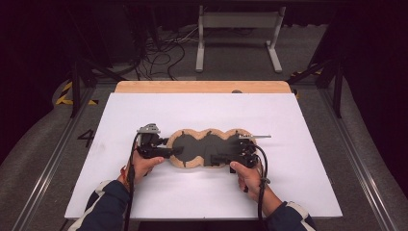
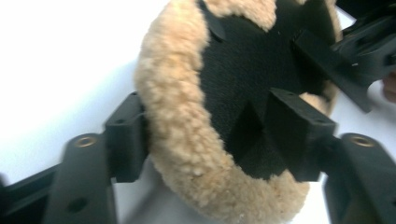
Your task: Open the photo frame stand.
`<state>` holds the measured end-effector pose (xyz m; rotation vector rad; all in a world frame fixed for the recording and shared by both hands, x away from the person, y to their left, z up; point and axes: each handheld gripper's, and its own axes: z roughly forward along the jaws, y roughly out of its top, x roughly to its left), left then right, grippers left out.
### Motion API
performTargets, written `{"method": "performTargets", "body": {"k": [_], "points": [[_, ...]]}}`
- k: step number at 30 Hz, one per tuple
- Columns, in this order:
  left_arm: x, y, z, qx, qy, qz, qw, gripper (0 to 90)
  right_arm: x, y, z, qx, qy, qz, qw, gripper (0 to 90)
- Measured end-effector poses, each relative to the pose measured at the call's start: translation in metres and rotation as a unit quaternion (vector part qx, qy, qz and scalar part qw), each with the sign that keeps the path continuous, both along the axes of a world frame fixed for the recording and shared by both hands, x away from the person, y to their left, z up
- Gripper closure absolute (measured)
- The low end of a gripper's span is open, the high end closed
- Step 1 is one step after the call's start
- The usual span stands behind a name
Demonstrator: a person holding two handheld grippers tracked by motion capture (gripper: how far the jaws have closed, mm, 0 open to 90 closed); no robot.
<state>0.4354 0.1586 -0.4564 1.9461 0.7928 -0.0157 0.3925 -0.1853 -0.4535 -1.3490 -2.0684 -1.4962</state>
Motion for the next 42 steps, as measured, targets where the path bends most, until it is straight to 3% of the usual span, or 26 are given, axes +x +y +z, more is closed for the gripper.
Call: {"method": "performTargets", "body": {"k": [3, 8, 13, 19, 22, 25, 26, 28, 31, 37, 42], "points": [[-0.004, 0.002, 0.005, -0.004, -0.017, -0.009, 0.9998, 44.2, -0.001, 0.0, 0.001, -0.006, -0.013, 0.002, 0.9999, 69.9], [-0.009, 0.005, 0.005, 0.006, -0.029, -0.019, 0.9994, 45.6, -0.004, 0.002, 0.003, -0.019, -0.027, 0.013, 0.9994, 69.1], [-0.01, 0.006, 0.002, -0.004, -0.022, -0.015, 0.9996, 45.3, -0.004, 0.005, 0.002, -0.021, -0.031, 0.025, 0.999, 64.8], [-0.009, 0.003, 0.002, 0.004, -0.024, -0.013, 0.9996, 42.8, -0.005, 0.007, 0.001, -0.019, -0.029, 0.031, 0.9989, 63.8], [-0.008, 0.002, 0.0, 0.009, -0.018, -0.02, 0.9996, 36.8, -0.006, 0.008, 0.001, -0.021, -0.035, 0.032, 0.9986, 64.6], [-0.007, -0.002, -0.003, 0.021, -0.008, -0.041, 0.9989, 32.2, -0.007, 0.008, 0.001, -0.028, -0.044, 0.037, 0.998, 65.4], [-0.009, -0.004, -0.003, 0.021, -0.003, -0.043, 0.9989, 32.4, -0.007, 0.008, 0.001, -0.029, -0.046, 0.038, 0.9978, 65.4], [-0.009, -0.006, -0.004, 0.031, -0.011, -0.051, 0.9982, 32.5, -0.008, 0.009, 0.001, -0.031, -0.049, 0.039, 0.9976, 65.4], [-0.01, -0.005, -0.003, 0.023, -0.003, -0.047, 0.9986, 34.1, -0.008, 0.009, 0.002, -0.032, -0.052, 0.04, 0.9973, 65.3], [-0.016, -0.004, 0.005, 0.028, -0.031, -0.035, 0.9985, 40.1, -0.009, 0.009, 0.004, -0.04, -0.065, 0.043, 0.9961, 66.9], [-0.022, -0.005, 0.012, 0.037, -0.069, -0.019, 0.9968, 44.9, -0.01, 0.009, 0.01, -0.043, -0.074, 0.046, 0.9952, 67.3]]}}
